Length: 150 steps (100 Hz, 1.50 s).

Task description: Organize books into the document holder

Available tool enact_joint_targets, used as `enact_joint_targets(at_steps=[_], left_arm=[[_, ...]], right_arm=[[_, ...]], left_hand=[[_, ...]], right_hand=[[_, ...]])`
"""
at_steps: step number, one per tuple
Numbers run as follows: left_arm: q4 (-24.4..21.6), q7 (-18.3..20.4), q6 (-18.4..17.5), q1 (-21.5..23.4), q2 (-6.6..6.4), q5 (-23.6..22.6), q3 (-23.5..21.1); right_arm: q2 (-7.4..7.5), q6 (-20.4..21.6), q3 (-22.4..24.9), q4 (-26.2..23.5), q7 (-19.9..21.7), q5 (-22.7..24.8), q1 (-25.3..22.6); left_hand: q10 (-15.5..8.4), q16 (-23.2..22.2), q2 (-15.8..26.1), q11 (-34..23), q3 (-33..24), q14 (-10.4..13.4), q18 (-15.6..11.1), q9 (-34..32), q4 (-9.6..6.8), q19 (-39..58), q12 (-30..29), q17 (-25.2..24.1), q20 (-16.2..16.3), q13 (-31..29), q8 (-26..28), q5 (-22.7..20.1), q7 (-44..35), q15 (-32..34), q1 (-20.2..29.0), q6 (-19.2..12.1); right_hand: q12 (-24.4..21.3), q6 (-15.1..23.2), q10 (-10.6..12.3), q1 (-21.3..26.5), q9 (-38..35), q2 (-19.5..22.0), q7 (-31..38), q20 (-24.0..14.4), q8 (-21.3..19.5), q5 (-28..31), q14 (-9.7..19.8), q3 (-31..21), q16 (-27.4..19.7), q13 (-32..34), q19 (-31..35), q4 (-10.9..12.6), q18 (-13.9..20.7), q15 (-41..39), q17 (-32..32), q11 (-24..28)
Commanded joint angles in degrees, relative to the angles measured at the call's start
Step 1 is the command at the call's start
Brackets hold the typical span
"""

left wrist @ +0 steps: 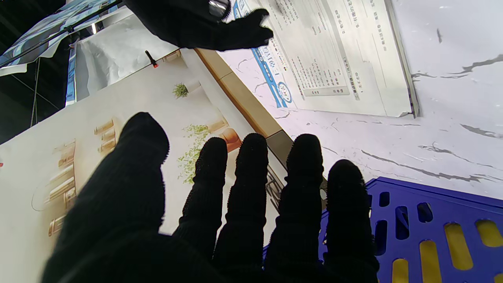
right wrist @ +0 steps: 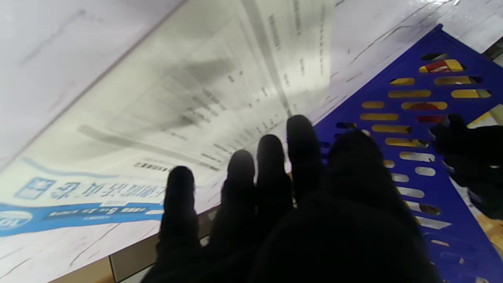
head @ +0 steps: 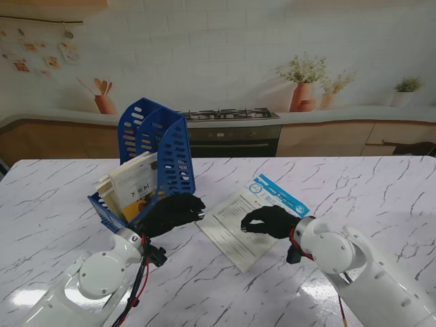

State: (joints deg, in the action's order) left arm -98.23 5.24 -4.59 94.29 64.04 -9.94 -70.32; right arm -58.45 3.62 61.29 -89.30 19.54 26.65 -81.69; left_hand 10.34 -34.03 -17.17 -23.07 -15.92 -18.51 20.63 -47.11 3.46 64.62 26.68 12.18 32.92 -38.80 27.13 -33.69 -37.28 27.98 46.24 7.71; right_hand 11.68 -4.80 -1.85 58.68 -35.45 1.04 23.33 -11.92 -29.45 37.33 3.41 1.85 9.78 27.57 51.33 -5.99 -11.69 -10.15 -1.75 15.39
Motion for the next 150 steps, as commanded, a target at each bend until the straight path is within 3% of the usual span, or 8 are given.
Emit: enact_joint_targets(at_steps=[1, 34, 54, 91, 131, 136, 147, 150], left_arm=[[-0.1, 0.5, -0.9, 0.6, 0.21, 0.3, -0.2], [0.2, 0.8, -0.9, 0.7, 0.22, 0.9, -0.3], [0.4, 0.9, -1.1, 0.5, 0.22, 1.2, -0.2], [0.7, 0.9, -0.8, 0.2, 0.33, 2.0, 0.1], [0.9, 1.2, -0.1, -0.2, 0.31, 1.9, 0.6], [1.0, 1.3, 0.0, -0.3, 0.29, 2.0, 0.7], [1.0, 1.6, 0.1, -0.5, 0.23, 2.0, 0.8], [1.0, 1.5, 0.0, -0.6, 0.22, 1.8, 0.8]], right_arm=[[-1.80, 0.3, -2.0, 2.1, -0.6, -0.1, 1.8], [-1.57, 4.1, -10.5, 8.7, 0.6, -0.5, 7.5], [-0.36, 6.7, -10.4, 8.4, 4.3, -1.3, 5.5], [3.38, 12.4, -1.5, 0.5, 16.4, -1.7, -4.5], [4.94, 19.7, 13.6, -8.7, 21.9, -2.6, -19.1], [4.31, 20.6, 15.8, -9.6, 19.1, -2.5, -21.4], [1.85, 21.2, 20.3, -12.1, 8.2, 0.6, -26.0], [1.11, 20.9, 21.2, -12.8, 5.2, 1.8, -27.0]], left_hand=[[0.1, -0.5, 2.4, -0.2, 2.2, -0.5, -0.7, 0.6, -1.52, -0.4, -0.2, -0.9, 0.8, 1.0, -0.5, -0.7, -0.5, 1.1, 1.8, -0.3], [0.2, -0.5, 2.9, -0.2, 2.7, -0.6, -0.8, 0.6, -1.57, -0.4, -0.2, -1.0, 0.8, 1.1, -0.5, -0.8, -0.6, 1.1, 1.8, -0.3], [0.2, -0.6, 3.5, -0.2, 3.1, -0.7, -0.8, 0.7, -1.63, -0.3, -0.2, -1.2, 0.8, 1.1, -0.6, -0.8, -0.5, 1.2, 1.9, -0.2], [0.5, -0.6, 4.4, -0.2, 3.9, -0.9, -0.8, 0.6, -1.77, -0.3, -0.3, -1.5, 0.9, 1.3, -0.8, -0.9, -0.4, 1.3, 2.4, -0.1], [0.5, -0.6, 4.8, -0.2, 4.8, -0.8, -0.9, 0.5, -1.91, -0.3, -0.2, -1.7, 0.9, 1.3, -0.9, -1.0, -0.4, 1.4, 2.8, 0.0], [0.6, -0.6, 4.8, -0.2, 4.9, -0.9, -0.9, 0.6, -1.93, -0.3, -0.2, -1.7, 0.9, 1.4, -0.9, -1.0, -0.3, 1.4, 2.9, 0.0], [0.5, -0.6, 4.5, -0.2, 5.0, -0.7, -0.8, 0.7, -1.95, -0.3, -0.2, -1.8, 0.9, 1.4, -0.8, -0.9, -0.4, 1.4, 3.2, -0.2], [0.4, -0.6, 4.4, -0.3, 5.0, -0.7, -0.8, 0.6, -1.96, -0.3, -0.2, -1.8, 0.9, 1.4, -0.8, -0.8, -0.4, 1.4, 3.2, -0.2]], right_hand=[[-0.8, -0.5, -0.6, 3.7, 1.4, 2.6, 0.4, -0.9, 1.3, -2.1, 1.3, 0.5, -1.0, -1.2, 0.5, 0.6, 16.7, 1.7, -1.3, -0.2], [-0.8, -0.2, 0.6, 3.3, 2.3, 4.3, 0.2, 0.5, 1.9, -2.6, 2.8, 0.7, -1.2, -2.5, -2.4, 0.5, 17.8, 1.8, -1.4, -0.1], [-0.3, -0.5, 1.3, 1.2, 1.4, 7.0, -0.5, 1.4, 1.9, -0.9, 3.8, 1.2, -0.4, -2.7, -4.0, 0.6, 18.4, 0.4, -1.4, 0.9], [0.1, -0.6, 1.4, 3.7, 1.5, 10.4, -0.9, 2.6, 0.9, -0.9, 4.5, 1.5, 0.6, -3.5, -6.1, 0.1, 19.5, -1.3, -1.2, 1.8], [0.5, 1.0, 2.5, 3.3, -0.2, 9.3, 0.0, 2.6, 0.1, 0.6, 4.9, 2.3, 1.1, -2.2, -5.7, 0.1, 18.7, -2.2, -1.0, 2.8], [0.8, 1.9, 3.0, 1.4, -1.1, 6.9, 1.0, 1.7, 0.2, 1.4, 5.0, 2.3, 1.3, -1.1, -3.8, 0.5, 17.0, -2.6, -1.3, 3.3], [1.0, 4.5, 3.5, -2.8, -5.9, 2.0, 4.3, -0.2, -0.3, 3.8, 3.2, 1.4, 1.5, 4.3, 0.7, 0.9, 4.2, -3.2, 1.2, 4.1], [1.4, 4.9, 2.5, -3.9, -8.0, 0.9, 5.8, -1.3, -0.5, 4.8, 1.1, 1.1, 1.6, 7.1, 3.1, 1.0, -0.5, -3.5, 3.2, 4.4]])
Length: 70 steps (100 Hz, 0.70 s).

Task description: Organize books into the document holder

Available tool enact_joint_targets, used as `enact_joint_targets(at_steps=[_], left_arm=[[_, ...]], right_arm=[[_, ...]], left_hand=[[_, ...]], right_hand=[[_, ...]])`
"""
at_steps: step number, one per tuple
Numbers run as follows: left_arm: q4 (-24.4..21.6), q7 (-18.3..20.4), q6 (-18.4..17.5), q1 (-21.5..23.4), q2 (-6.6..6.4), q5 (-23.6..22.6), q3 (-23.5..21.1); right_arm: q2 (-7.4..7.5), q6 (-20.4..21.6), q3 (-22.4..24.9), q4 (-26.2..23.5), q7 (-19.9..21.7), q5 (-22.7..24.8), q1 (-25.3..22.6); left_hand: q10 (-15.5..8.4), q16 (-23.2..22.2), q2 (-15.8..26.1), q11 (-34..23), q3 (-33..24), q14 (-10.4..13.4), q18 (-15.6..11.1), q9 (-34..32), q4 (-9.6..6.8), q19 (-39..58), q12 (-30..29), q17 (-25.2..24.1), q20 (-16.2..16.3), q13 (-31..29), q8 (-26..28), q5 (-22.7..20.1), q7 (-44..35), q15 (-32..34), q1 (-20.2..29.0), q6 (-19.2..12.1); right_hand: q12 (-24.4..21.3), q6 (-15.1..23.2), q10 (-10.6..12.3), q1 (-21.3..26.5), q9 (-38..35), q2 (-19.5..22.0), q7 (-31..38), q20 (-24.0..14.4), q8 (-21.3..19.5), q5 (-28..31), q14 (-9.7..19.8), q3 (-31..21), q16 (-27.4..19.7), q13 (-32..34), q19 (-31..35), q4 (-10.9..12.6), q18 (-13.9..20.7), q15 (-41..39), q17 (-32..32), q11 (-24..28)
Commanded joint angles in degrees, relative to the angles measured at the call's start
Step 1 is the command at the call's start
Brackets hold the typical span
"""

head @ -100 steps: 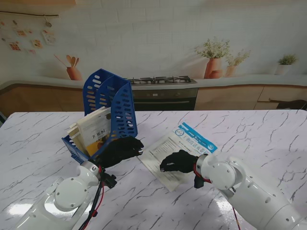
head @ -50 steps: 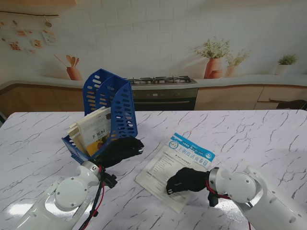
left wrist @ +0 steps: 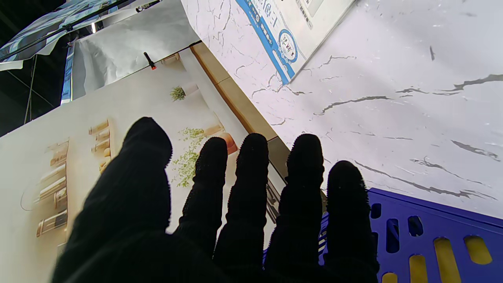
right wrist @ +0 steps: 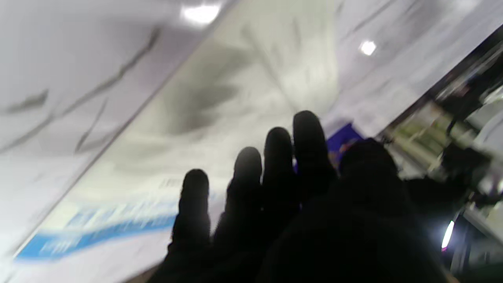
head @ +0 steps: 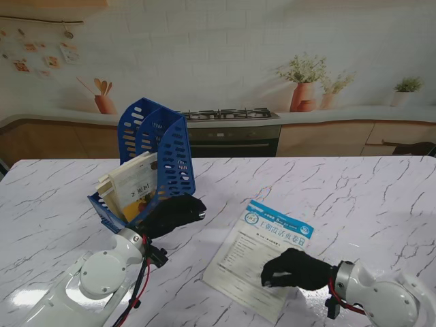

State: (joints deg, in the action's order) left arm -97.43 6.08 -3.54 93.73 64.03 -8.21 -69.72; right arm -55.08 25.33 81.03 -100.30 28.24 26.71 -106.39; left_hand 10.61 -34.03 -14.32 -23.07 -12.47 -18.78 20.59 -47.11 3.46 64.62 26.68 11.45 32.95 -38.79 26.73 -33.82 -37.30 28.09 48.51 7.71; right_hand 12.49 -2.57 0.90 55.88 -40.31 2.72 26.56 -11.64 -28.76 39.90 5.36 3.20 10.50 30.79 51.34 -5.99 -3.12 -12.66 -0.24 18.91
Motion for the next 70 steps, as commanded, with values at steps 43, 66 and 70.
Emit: enact_joint_targets(at_steps=[43, 66, 70], left_arm=[[0.8, 0.9, -0.8, -0.8, 0.26, 0.3, 0.9], [0.6, 1.2, -0.3, -0.8, 0.20, 0.3, 1.0], [0.6, 1.3, -0.2, -0.8, 0.18, 0.3, 1.0]], right_arm=[[-5.41, -18.0, 6.0, -3.2, -15.0, 11.2, -3.8], [-4.75, -20.8, 5.6, 0.0, -11.0, 10.7, -1.5], [-4.58, -20.4, 5.3, 1.1, -10.2, 10.3, -0.6]], left_hand=[[0.2, -0.6, 1.6, -0.3, 1.8, -0.6, -0.9, 0.6, -1.99, -0.3, -0.2, -0.9, 0.8, 1.3, -0.4, -0.7, -0.6, 1.4, 1.2, -0.2], [0.3, -0.6, 1.8, -0.3, 1.9, -0.6, -0.8, 0.6, -2.01, -0.2, -0.2, -0.9, 0.9, 1.3, -0.5, -0.8, -0.6, 1.5, 1.2, -0.1], [0.3, -0.6, 1.8, -0.3, 1.9, -0.6, -0.8, 0.5, -2.02, -0.1, -0.2, -0.8, 0.9, 1.2, -0.5, -0.8, -0.6, 1.5, 1.2, -0.2]], right_hand=[[2.5, -2.2, -8.6, -22.1, -16.8, -9.8, 1.7, -12.9, -6.9, 12.8, -12.7, -33.4, 4.6, 21.7, 18.1, 1.5, -15.4, -7.0, 19.3, 1.9], [0.4, -3.8, -9.9, -19.5, -15.4, -6.9, 0.1, -10.5, -5.2, 12.3, -12.7, -32.7, 1.8, 20.6, 15.3, 1.5, -12.8, -4.6, 19.2, 1.0], [0.1, -3.9, -9.8, -18.5, -14.3, -5.8, -0.4, -10.1, -5.0, 11.5, -12.1, -32.7, 1.3, 19.5, 14.6, 1.5, -12.1, -3.7, 18.1, 0.7]])
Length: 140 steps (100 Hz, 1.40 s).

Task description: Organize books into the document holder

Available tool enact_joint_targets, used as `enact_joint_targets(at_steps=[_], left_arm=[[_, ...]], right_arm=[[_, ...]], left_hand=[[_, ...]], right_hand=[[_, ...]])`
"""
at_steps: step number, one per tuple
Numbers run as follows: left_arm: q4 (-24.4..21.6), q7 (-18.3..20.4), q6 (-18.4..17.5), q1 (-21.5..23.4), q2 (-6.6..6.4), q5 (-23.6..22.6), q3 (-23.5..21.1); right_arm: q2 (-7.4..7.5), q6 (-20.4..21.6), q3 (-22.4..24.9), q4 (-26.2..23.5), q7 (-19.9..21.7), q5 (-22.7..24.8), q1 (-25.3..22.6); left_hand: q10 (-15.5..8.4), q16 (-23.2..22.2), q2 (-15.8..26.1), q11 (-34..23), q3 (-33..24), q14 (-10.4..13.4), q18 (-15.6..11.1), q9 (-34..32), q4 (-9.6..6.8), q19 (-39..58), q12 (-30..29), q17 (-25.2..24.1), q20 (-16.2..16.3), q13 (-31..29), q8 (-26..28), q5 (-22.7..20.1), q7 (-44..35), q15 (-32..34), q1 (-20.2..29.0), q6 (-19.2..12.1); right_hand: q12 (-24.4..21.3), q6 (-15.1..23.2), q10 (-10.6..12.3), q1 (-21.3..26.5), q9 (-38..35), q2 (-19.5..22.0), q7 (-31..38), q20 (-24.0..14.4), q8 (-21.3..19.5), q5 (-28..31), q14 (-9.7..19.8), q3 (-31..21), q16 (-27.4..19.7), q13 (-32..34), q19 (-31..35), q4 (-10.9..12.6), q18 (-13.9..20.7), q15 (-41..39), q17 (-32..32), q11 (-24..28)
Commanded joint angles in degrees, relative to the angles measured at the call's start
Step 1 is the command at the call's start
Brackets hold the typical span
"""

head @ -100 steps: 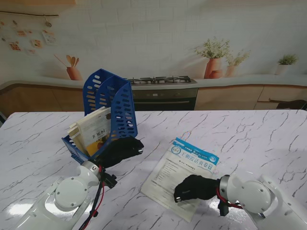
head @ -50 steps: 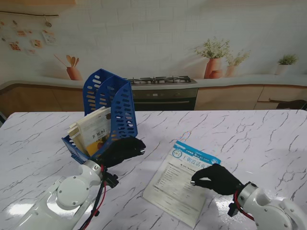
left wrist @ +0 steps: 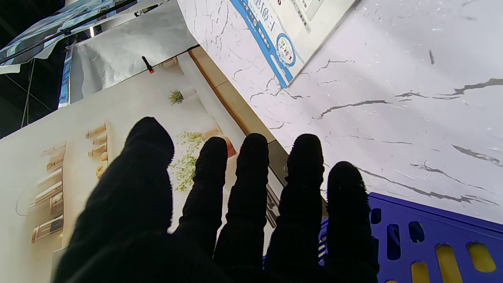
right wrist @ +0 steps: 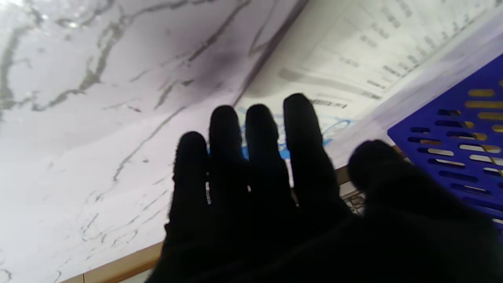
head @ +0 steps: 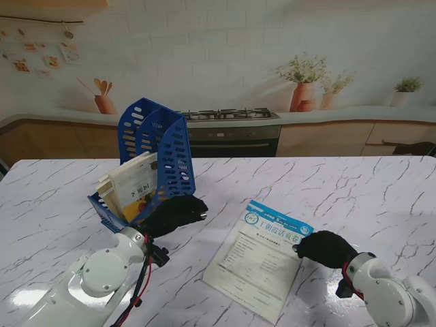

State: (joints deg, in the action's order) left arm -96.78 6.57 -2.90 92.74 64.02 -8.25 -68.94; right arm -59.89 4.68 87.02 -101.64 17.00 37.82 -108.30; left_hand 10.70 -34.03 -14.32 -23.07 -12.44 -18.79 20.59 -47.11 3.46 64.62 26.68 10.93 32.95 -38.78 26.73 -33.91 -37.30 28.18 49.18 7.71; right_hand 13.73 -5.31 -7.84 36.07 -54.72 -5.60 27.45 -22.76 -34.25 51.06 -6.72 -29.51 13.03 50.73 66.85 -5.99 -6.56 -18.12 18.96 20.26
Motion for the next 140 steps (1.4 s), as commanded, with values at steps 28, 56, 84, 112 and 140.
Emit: enact_joint_targets(at_steps=[28, 56, 84, 112, 140], left_arm=[[0.4, 1.4, -0.4, 0.2, 0.10, 0.7, 0.3], [1.6, 2.0, -0.6, -0.1, 0.11, 1.9, 1.0], [3.2, 2.9, -0.5, -0.8, 0.17, 3.8, 2.1], [6.1, 3.4, 0.7, -3.3, 0.48, 5.3, 3.2], [11.0, 3.1, 4.4, -7.3, 1.37, 7.3, 4.5]], right_arm=[[1.03, 1.5, -3.4, 6.3, 4.2, -0.9, 6.8], [1.35, 3.1, -9.8, 13.2, 4.8, -1.9, 15.2], [1.07, 7.4, -16.6, 19.2, 2.6, -4.2, 21.8], [-0.88, 1.7, -14.9, 15.1, -4.6, -6.5, 18.4], [-2.04, -18.4, -14.8, 7.7, -5.8, -8.1, 16.5]], left_hand=[[0.2, -0.6, 1.8, -0.3, 2.0, -0.6, -0.8, 0.6, -2.04, -0.1, -0.2, -0.4, 0.9, 1.3, -0.5, -0.7, -0.6, 1.4, 0.6, -0.2], [0.3, -0.6, 1.9, -0.4, 2.0, -0.6, -0.8, 0.6, -2.05, 0.0, -0.2, -0.4, 1.0, 1.3, -0.6, -0.6, -0.7, 1.5, 0.7, -0.1], [0.7, -0.6, 1.9, -0.5, 1.9, -0.3, -1.0, 0.8, -2.04, 0.1, -0.1, -0.2, 1.0, 1.0, -0.7, -0.6, -0.8, 1.6, 1.0, 0.4], [1.2, 0.3, 0.0, 0.0, -0.1, -0.4, 0.0, 2.8, -2.10, -1.0, -0.5, 1.8, 0.4, 2.1, -1.3, 1.0, 0.4, 0.2, 1.6, 1.3], [4.0, 1.9, -4.9, 1.1, -11.6, -2.3, -0.5, 8.8, -1.36, -0.4, -1.8, 6.6, -0.3, 3.7, -3.5, 6.9, 6.4, -0.1, -3.1, 5.7]], right_hand=[[-1.7, -1.7, -0.1, 5.2, 5.5, 4.9, -3.3, 3.0, 2.7, -3.5, 1.9, 2.7, -2.5, -6.2, -4.8, 0.8, -4.7, 5.1, -7.6, -1.9], [-1.7, -0.9, 1.1, 5.7, 7.0, 4.9, -3.4, 3.7, 3.6, -4.6, 3.3, 3.5, -2.9, -8.1, -6.1, 0.5, -3.5, 6.0, -10.0, -2.1], [-1.3, 1.9, 4.8, 6.5, 9.6, 4.4, -1.9, 5.6, 4.5, -7.3, 7.3, 4.9, -2.9, -11.5, -9.4, -0.2, -2.3, 6.5, -14.0, -1.6], [2.6, 3.0, 3.2, -4.7, 8.7, -6.6, -3.1, -1.7, 0.1, -10.1, 1.8, -0.5, 2.5, -5.8, 0.2, 1.3, -15.6, 0.2, -6.0, 0.3], [2.5, -8.3, -7.0, -11.2, 7.0, -16.6, -7.9, -11.5, -0.6, -10.2, -1.6, -2.7, 7.0, 6.3, 13.4, -0.2, -18.8, -7.3, 13.1, 4.2]])
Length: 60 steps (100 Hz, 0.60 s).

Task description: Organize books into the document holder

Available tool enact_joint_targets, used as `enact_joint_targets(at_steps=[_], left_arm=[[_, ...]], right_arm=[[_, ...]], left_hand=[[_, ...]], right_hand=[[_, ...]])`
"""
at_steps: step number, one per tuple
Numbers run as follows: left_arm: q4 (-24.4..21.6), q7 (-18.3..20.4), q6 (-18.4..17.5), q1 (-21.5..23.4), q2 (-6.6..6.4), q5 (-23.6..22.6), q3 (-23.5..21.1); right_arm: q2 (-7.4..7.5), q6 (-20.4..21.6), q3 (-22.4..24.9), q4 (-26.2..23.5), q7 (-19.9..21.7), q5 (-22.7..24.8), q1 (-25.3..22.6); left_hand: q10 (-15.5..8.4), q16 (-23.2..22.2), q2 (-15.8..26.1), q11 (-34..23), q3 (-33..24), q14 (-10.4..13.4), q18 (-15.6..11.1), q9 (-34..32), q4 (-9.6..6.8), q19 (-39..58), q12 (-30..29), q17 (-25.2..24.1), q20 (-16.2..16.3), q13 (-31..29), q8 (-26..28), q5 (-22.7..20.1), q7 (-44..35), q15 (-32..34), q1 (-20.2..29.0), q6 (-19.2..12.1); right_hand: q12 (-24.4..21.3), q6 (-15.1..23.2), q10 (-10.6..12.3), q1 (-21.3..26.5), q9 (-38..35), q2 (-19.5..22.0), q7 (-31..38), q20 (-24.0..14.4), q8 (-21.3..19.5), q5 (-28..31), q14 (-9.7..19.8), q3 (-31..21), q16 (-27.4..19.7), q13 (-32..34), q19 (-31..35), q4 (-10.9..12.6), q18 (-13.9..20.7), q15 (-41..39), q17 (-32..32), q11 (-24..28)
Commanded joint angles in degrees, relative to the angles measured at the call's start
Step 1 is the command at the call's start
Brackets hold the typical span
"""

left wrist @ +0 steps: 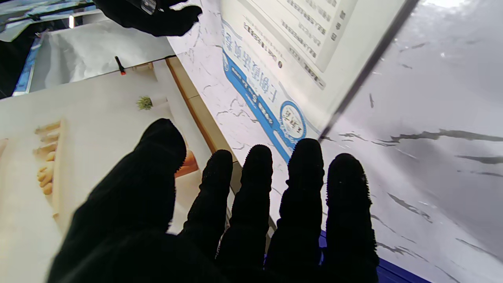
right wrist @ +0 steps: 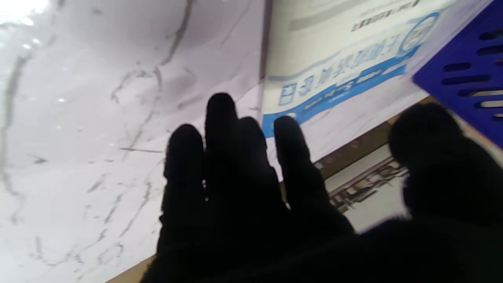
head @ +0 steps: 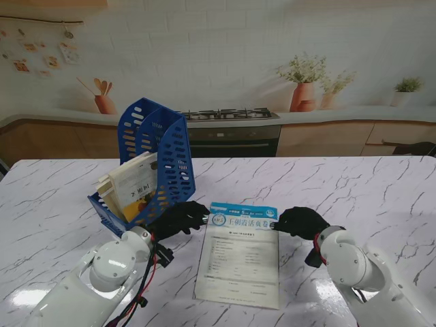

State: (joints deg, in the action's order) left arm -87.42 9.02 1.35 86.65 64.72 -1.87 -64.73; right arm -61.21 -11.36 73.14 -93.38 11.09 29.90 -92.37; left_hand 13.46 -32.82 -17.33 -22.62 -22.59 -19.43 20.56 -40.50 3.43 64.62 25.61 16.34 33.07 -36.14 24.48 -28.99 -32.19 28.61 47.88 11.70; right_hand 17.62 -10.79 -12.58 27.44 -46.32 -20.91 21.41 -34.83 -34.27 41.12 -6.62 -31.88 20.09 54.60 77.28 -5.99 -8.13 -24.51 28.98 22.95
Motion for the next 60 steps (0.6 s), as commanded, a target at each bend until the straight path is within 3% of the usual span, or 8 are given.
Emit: enact_joint_targets(at_steps=[1, 15, 21, 27, 45, 60], left_arm=[[1.9, 0.8, 0.3, -1.4, 0.70, 1.1, 0.3], [4.0, 1.2, 3.0, -3.2, 1.13, 2.7, 0.9], [4.5, 0.9, 3.9, -3.5, 1.31, 2.7, 1.1], [4.8, 0.5, 5.7, -3.9, 1.50, 2.7, 1.4], [4.6, 1.8, 10.1, -4.2, 1.39, 3.1, 1.9], [3.2, 1.9, 13.6, -3.6, 1.41, 3.4, 2.0]], right_arm=[[-0.75, -2.7, -1.1, -0.5, 0.1, -0.2, 0.7], [-0.81, -10.5, -3.4, -0.2, 1.0, -1.1, 2.7], [-0.44, -13.8, -4.3, -0.6, 3.5, -2.4, 3.6], [-0.66, -16.1, -5.2, 0.0, 3.3, -4.2, 4.6], [-0.94, -20.9, -7.6, 2.1, 4.6, -9.6, 7.8], [-1.14, -20.9, -9.3, 5.3, 5.3, -11.9, 10.3]], left_hand=[[1.3, 0.7, -2.0, 0.7, -1.5, -1.8, -0.5, 2.3, -1.32, -0.4, -0.8, 1.3, -0.4, 1.1, -1.3, 2.2, 1.5, -0.5, -1.9, 1.9], [3.2, 2.0, -2.2, 1.7, -2.1, -3.7, 0.4, 4.1, -1.19, -0.2, -2.4, 2.1, -0.5, 2.1, -2.7, 3.6, 3.6, -0.8, -2.6, 4.2], [4.0, 2.3, -2.3, 1.6, -2.2, -4.2, 0.6, 4.0, -1.15, 0.1, -2.9, 3.1, -0.5, 1.7, -3.0, 3.3, 3.9, -0.4, -2.6, 4.9], [4.7, 2.6, -2.4, 1.6, -2.4, -4.7, 0.8, 4.3, -1.14, 0.1, -3.3, 3.8, -0.6, 1.5, -3.4, 3.2, 4.2, -0.2, -2.5, 5.6], [6.7, 3.2, -2.2, 0.0, -3.0, -5.9, 1.4, 3.2, -1.09, 1.3, -3.7, 8.2, -0.7, -0.7, -4.1, 2.8, 5.0, 1.9, -2.2, 8.2], [7.9, 3.6, -2.1, -1.4, -3.2, -6.7, 2.2, 1.5, -1.07, 2.5, -3.9, 13.6, -1.3, -4.1, -4.5, 1.7, 4.9, 4.1, -1.9, 10.0]], right_hand=[[-2.0, -3.1, -2.6, -2.9, -1.4, -1.4, -2.1, 2.0, -0.5, -0.1, -1.7, -0.5, -0.6, 2.8, 3.5, -0.3, -17.2, -0.8, 3.4, 2.0], [-2.8, -8.7, -7.6, -4.3, -2.2, -1.2, -3.2, 5.3, 0.0, 0.3, -3.2, 0.6, -2.9, 5.4, 4.4, -0.7, -16.5, 0.4, 6.9, 2.6], [-2.8, -9.9, -8.9, -4.3, -1.9, -0.6, -3.7, 6.2, 0.4, 0.2, -3.4, 1.5, -4.0, 5.6, 3.9, -0.7, -16.2, 1.2, 7.2, 2.5], [-2.8, -11.4, -10.2, -3.6, -2.1, -0.7, -3.9, 7.1, 0.6, 0.5, -4.0, 2.1, -4.7, 6.1, 3.4, -0.6, -16.0, 1.4, 8.0, 2.7], [-2.7, -12.8, -11.7, -2.9, -1.0, -0.3, -4.8, 8.6, 1.3, 0.0, -4.4, 2.8, -6.6, 5.7, 2.5, -0.5, -15.6, 2.7, 8.5, 2.7], [-2.9, -11.9, -10.8, -2.2, 0.4, 0.1, -5.5, 9.8, 1.7, -1.0, -4.1, 3.2, -7.6, 4.3, 1.1, -0.4, -15.4, 3.8, 6.7, 2.1]])
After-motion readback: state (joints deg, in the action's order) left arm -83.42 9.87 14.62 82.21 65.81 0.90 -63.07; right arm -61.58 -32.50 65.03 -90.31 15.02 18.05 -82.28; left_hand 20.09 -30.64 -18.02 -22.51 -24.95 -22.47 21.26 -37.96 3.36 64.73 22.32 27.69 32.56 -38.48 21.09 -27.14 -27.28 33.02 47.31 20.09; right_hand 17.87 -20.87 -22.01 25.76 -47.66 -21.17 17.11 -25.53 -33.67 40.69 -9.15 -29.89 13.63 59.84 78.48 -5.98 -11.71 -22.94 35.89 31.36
